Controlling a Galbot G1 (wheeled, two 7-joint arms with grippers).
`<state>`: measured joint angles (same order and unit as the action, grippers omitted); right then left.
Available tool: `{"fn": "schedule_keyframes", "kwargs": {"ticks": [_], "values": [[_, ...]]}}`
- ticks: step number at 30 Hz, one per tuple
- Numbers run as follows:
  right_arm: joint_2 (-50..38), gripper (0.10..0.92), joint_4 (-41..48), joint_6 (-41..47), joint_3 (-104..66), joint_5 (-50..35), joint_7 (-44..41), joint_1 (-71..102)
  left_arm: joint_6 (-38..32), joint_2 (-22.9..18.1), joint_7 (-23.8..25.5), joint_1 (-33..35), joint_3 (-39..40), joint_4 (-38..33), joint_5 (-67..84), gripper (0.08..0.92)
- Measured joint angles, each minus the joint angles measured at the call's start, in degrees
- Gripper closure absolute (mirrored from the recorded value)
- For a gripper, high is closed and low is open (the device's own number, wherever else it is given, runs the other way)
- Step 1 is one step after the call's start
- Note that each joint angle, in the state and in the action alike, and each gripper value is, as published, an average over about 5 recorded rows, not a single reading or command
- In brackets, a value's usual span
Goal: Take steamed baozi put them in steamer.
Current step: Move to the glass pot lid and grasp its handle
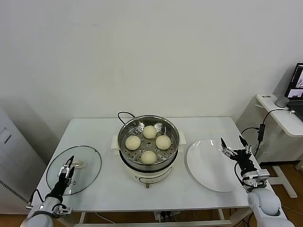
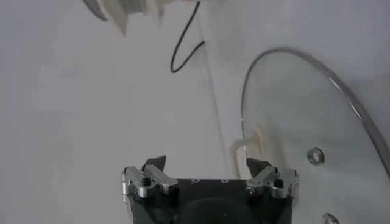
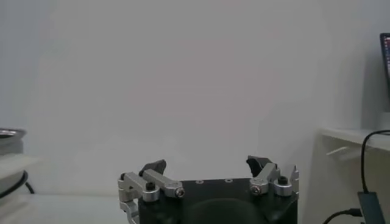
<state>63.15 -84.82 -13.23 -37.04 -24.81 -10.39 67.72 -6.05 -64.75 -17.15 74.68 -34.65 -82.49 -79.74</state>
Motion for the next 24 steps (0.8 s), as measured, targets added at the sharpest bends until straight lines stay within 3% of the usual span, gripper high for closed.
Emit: {"fn": "schedule_keyframes", "kwargs": {"ticks": [12,15,24], "values": [[0.17,0.203,0.55,-0.33,-0.46,0.74,-0.46,0.03,0.2,-0.07,0.62,-5.32,0.2,4.99,0.22,0.183],[0.02,0.203,0.68,-0.33,-0.74,0.7,-0.42,-0.23,-0.02,-0.11,1.17,-5.84,0.31,5.61,1.08,0.233],[-0.38,0.203,1.14,-0.16,-1.27,0.52,-0.33,-0.89,-1.13,0.06,1.99,-5.34,0.33,4.98,4.61,0.489]]}}
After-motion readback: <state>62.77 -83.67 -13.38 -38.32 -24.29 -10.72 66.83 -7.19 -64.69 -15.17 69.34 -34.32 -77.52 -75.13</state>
